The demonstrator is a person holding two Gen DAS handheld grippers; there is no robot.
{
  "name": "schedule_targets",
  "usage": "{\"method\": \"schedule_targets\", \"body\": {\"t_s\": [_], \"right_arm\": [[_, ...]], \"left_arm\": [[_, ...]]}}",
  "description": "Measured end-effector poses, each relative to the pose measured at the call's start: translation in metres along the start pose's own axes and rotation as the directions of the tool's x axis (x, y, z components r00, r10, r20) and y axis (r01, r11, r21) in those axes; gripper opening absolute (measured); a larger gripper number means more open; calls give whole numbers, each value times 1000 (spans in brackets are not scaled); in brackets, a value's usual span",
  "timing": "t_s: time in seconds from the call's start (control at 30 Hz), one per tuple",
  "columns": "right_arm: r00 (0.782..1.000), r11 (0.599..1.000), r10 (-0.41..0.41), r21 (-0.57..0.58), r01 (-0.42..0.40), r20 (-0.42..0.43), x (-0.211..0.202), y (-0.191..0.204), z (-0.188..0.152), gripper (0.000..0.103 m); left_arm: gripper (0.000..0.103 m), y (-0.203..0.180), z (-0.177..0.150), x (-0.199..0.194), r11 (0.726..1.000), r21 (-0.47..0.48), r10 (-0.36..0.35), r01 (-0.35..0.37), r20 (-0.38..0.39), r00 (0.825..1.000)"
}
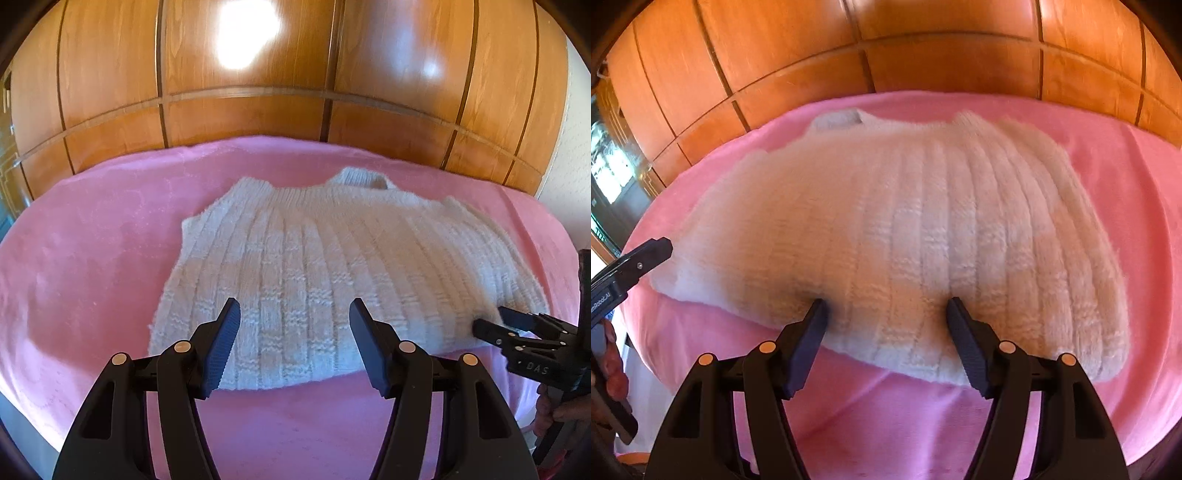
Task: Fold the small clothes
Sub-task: 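Release the sweater from both tools and lay it flat, then grasp the sweater side with the right tool and fold it across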
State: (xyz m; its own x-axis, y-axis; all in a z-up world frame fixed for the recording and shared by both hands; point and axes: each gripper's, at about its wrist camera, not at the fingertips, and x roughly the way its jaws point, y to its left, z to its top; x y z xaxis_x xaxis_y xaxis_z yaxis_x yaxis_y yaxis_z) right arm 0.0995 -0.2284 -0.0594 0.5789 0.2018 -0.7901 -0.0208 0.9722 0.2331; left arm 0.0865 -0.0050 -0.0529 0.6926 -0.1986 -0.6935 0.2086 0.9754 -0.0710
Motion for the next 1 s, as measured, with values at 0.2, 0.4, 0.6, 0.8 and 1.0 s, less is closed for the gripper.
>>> {"method": "schedule_targets", "body": {"t_s": [0.2,0.4,0.6,0.8,1.0], "right_arm": [[997,997,70,44,-71,16,-21,-11,7,67],[984,961,65,257,-106,163,-65,-86,30,68],[985,900,45,420,-112,167,-46,-154,43,68],[989,883,139,445,-151,59,1,-163,51,64],[949,852,310,429,-301,50,-7,-155,32,29]], "left_arm": [[61,16,-11,33,999,-35,34,-38,-93,995],[64,23,-11,18,997,-75,-24,19,-60,998],[64,20,-3,11,985,-120,-132,126,-40,990],[64,7,1,16,985,-85,-158,152,-62,985],[64,4,-3,31,981,-87,-184,175,-104,977]]}}
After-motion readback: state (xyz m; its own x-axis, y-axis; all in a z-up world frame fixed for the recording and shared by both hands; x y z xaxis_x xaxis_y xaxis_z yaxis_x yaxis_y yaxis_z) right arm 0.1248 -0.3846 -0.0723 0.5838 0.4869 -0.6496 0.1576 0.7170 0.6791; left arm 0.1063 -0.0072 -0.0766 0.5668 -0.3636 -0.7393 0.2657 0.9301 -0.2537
